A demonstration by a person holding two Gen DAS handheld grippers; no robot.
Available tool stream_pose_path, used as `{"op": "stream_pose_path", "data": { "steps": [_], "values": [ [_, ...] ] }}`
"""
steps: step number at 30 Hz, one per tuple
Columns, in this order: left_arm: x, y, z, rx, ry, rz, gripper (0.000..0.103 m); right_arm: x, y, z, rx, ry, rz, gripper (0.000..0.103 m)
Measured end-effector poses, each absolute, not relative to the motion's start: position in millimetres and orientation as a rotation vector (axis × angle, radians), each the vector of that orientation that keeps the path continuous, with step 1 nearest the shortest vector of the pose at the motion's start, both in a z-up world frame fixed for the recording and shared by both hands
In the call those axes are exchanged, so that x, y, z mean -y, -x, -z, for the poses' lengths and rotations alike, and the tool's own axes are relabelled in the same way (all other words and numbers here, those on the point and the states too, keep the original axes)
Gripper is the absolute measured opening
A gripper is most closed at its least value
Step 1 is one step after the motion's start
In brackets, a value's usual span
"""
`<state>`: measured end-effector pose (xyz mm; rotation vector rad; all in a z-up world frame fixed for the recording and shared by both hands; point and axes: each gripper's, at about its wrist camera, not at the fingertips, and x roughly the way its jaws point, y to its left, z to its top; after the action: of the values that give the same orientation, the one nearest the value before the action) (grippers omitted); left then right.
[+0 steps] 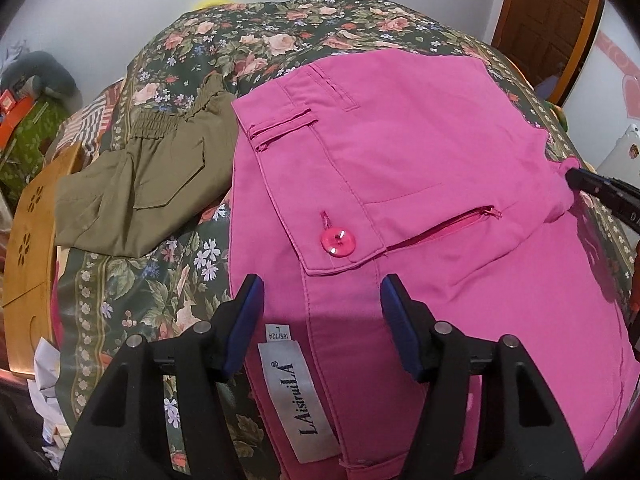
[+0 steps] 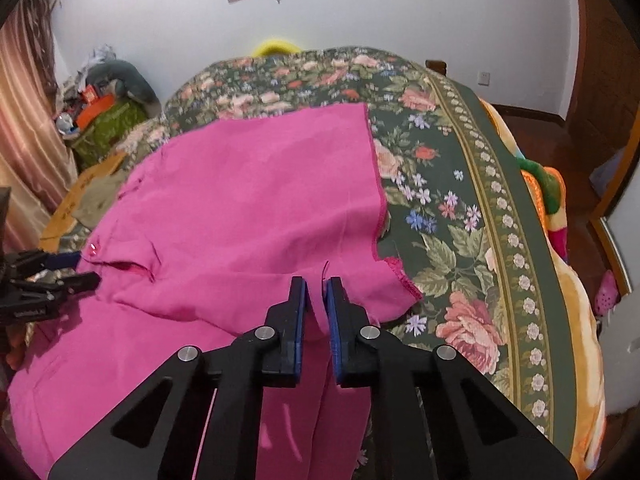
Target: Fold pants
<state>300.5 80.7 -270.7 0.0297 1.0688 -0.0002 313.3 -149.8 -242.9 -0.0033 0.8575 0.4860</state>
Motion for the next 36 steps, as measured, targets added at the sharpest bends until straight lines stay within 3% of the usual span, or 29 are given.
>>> {"op": "stream_pose_path", "data": {
  "steps": [5,9,17,24,25,29,33,36],
  "values": [
    [-78,-300,273,-1.048,-0.073,-0.034,0.065,145,-320,237,-0.835,0.052,-0.475,0.006],
    [-79,-299,276,-1.031,-0.087,-0.080,0.078,145,-330,259,-0.903,0.040,-0.452,0.005],
    [-110,-297,272,-1.071,0.089,-0.033,0.077,154,-325,246,-0.909,0.031,-0.419,0.006],
    [-123,-295,232,-0.984,0.128,-0.003,0.074,180,-320,221,-0.904,-0.006,-0.415,0.042],
    [-124,-299,229,-0.981,0.129,0.001,0.073,182,-320,220,-0.894,-0.005,-0.410,0.046],
    [-121,-322,236,-1.029,0.125,0.015,0.064,187,-328,222,-0.883,-0.037,-0.400,0.047],
    [-117,-344,261,-1.125,0.157,0.047,0.038,189,-339,238,-0.915,-0.086,-0.381,0.047],
    [-118,-351,273,-1.143,0.202,0.051,0.034,187,-348,254,-0.954,-0.117,-0.386,0.047]
  ]
}}
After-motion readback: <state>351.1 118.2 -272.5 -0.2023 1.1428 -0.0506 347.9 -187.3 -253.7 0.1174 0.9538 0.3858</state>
